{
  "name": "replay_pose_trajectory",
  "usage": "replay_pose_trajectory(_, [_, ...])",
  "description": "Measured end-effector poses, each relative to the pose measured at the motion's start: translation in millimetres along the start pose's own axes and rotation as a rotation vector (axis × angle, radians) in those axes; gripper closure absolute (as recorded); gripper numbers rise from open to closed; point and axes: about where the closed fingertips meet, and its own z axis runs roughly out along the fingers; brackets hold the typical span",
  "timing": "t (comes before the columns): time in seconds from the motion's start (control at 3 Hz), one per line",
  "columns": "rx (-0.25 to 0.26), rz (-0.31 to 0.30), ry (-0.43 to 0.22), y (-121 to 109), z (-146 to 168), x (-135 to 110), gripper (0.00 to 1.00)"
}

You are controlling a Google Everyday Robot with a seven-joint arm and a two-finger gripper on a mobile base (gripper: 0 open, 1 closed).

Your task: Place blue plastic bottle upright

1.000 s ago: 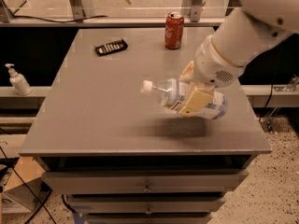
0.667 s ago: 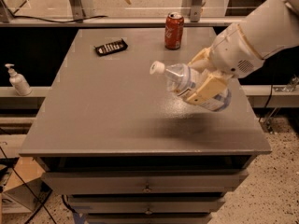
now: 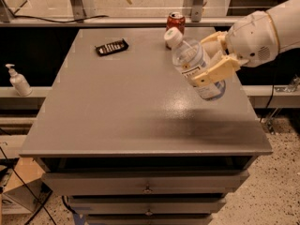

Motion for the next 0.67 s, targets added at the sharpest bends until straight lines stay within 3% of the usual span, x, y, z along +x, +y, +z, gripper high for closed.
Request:
replay_pose_trajectory(0.33, [0.025, 0.042, -0.115, -6.7, -5.6, 0.0, 1.00])
replay_pose_trajectory(0.67, [0.082, 0.097, -0.218, -11.2, -8.4, 6.0, 1.00])
